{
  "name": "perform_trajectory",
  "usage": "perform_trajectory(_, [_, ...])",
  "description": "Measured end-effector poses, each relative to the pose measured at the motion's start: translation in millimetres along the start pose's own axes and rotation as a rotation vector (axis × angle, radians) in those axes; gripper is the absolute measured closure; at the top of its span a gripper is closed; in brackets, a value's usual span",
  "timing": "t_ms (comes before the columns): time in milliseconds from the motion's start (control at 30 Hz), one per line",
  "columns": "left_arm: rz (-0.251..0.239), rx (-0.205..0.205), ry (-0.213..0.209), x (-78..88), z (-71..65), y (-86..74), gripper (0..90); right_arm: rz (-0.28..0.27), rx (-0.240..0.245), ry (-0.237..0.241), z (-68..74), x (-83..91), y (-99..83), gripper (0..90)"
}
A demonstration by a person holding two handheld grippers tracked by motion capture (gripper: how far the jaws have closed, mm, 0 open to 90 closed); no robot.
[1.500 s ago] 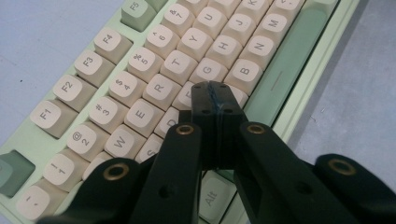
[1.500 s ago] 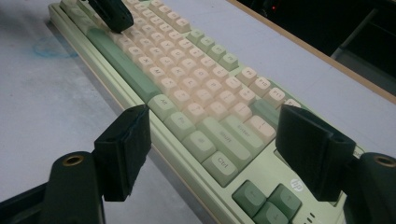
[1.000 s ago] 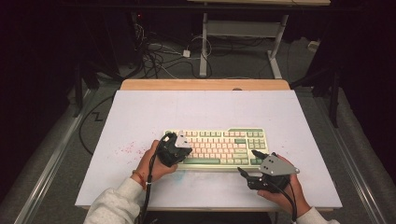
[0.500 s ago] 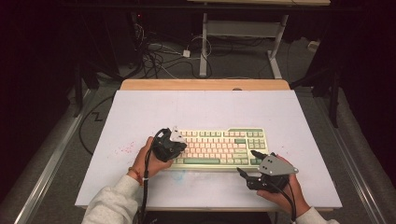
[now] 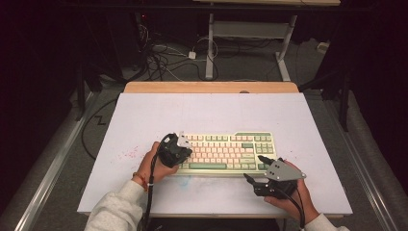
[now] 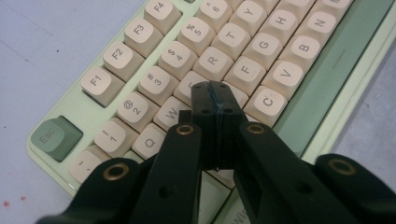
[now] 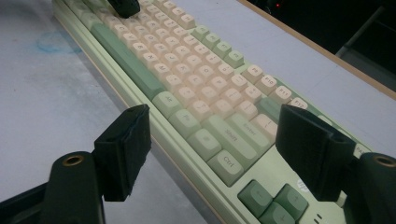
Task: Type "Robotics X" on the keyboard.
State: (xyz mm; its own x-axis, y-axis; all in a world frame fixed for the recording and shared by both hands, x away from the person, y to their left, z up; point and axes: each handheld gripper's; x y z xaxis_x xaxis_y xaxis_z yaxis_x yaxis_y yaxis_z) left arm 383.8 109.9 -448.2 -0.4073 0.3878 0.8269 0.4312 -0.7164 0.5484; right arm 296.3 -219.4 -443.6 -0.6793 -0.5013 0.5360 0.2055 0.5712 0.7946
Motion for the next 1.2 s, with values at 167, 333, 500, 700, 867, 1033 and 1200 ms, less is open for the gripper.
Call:
perform_trajectory(167, [-0.035, 0.004, 0.013, 6.4, 0.1, 0.6, 86.5, -0.005, -0.001, -0.004, -0.6, 1.5, 0.5, 26.7])
perform_trajectory(333, [-0.053, 0.000, 0.024, 10.5, 0.7, 0.5, 85.3, -0.008, -0.001, -0.004, -1.0, 1.7, 0.6, 26.7])
perform_trajectory(500, [-0.071, -0.006, 0.034, 14.4, 0.2, 0.0, 83.6, -0.007, -0.003, -0.003, -0.9, 1.8, 0.7, 26.7])
perform_trajectory(700, [-0.093, -0.005, 0.043, 19.5, 0.3, -1.4, 82.0, -0.006, -0.004, -0.005, -1.1, 2.1, 0.7, 26.7])
perform_trajectory(867, [-0.108, -0.005, 0.045, 23.3, -0.4, -2.9, 79.6, -0.008, -0.004, -0.006, -1.3, 2.5, 0.7, 26.7])
perform_trajectory(1033, [-0.126, -0.001, 0.053, 27.2, -0.4, -4.5, 77.3, -0.010, -0.005, -0.005, -1.6, 2.9, 0.7, 26.7])
perform_trajectory(1200, [-0.137, 0.002, 0.066, 29.8, -0.4, -5.7, 74.4, -0.009, -0.005, -0.005, -1.9, 2.8, 0.6, 26.7])
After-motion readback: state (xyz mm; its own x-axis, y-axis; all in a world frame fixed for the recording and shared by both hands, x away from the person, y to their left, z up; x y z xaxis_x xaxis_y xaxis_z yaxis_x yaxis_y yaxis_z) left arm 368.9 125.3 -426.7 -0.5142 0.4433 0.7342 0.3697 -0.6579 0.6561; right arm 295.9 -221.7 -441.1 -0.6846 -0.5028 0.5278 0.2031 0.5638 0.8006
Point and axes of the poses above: each handheld gripper's, and its own axes: x roughly backward along the jaws, y roughly out of its top, z roughly to its left, and after that the axes turned 3 degrees about z, right-handed
